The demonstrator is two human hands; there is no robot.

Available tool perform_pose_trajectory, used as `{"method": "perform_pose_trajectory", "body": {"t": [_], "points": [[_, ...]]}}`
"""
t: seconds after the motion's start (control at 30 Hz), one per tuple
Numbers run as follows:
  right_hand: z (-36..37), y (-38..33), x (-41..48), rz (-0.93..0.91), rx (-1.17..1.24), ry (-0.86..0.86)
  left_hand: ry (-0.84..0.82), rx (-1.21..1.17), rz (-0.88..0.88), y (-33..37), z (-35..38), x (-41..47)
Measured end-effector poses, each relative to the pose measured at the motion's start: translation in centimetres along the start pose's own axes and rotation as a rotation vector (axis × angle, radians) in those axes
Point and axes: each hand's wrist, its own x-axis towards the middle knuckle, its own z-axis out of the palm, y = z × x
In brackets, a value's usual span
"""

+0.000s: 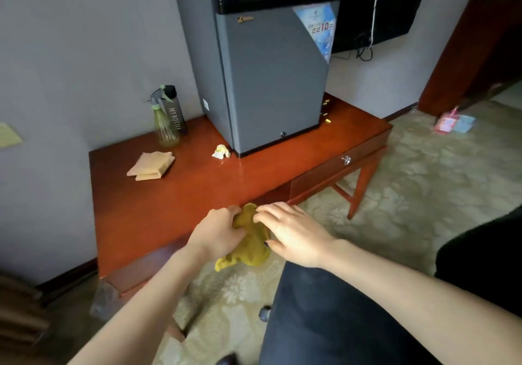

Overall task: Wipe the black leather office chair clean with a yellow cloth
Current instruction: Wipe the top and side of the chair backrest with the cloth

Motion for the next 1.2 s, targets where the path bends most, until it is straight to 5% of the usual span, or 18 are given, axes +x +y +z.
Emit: {"method": "perform_pose_trajectory", "body": {"t": [0.53, 0.87, 1.07, 1.2], "points": [[-10.1, -7.1, -24.6, 0.308, 0.112, 0.139, -0.006, -0.061, 0.614, 17.9, 1.3, -17.4], [-8.5, -10.6, -33.2, 0.539, 0.327, 0.127, -0.093, -0.047, 0.703, 21.5, 5.7, -23.1], [-11.9, -6.1, -38.1, 0.653, 0.45, 0.37, -0.106, 0.076, 0.763, 26.1, 8.4, -23.4], [-15.1, -0.1, -41.2, 0.651, 0.257, 0.497, -0.091, 0.15, 0.771, 31.4, 10.6, -21.3]]}}
